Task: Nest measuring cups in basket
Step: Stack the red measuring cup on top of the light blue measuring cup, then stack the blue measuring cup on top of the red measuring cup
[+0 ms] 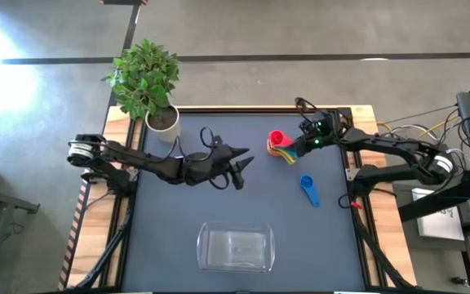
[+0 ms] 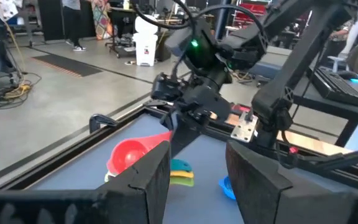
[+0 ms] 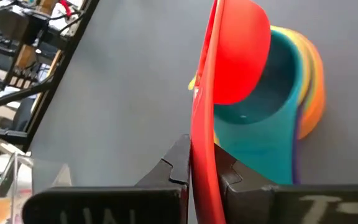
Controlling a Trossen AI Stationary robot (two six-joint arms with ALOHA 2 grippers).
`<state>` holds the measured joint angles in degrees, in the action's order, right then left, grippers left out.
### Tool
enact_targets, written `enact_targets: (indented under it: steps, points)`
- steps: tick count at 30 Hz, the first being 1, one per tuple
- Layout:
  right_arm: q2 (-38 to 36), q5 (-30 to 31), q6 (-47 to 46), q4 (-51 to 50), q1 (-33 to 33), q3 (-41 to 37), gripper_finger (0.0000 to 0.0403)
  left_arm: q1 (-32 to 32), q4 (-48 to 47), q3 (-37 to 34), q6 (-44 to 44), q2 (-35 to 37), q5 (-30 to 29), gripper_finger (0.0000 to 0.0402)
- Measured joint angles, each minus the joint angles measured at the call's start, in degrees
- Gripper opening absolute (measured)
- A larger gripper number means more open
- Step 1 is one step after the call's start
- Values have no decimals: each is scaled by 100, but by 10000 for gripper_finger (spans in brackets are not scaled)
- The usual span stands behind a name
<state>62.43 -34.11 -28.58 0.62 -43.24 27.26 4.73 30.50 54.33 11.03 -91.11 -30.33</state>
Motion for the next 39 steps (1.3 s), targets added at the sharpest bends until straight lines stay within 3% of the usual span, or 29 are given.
enact_targets:
  steps: [5,12,16,20,24,27,33,39]
  points:
    - [-50,-84,88,-181,-66,62,35,15,-4,-8,0,0,138,137]
    - [-44,-16,582,-1111,-68,346,134,15,-2,-2,0,0,140,137]
    - [-75,214,1133,-1919,-68,715,188,20,-4,-2,0,0,142,137]
    - [-96,872,1846,-3115,-53,1255,222,22,-15,-2,-70,0,151,137]
    - [-127,1772,2305,-4379,88,1636,238,58,-66,-23,-216,57,151,137]
    - [-307,2064,2324,-4994,343,1615,239,116,-46,-114,-284,142,149,137]
    - [-838,2484,1992,-5004,1253,1544,231,337,99,-416,-352,395,110,137]
    - [-763,2816,887,-5324,1938,1331,223,688,1065,-1147,-620,866,-15,137]
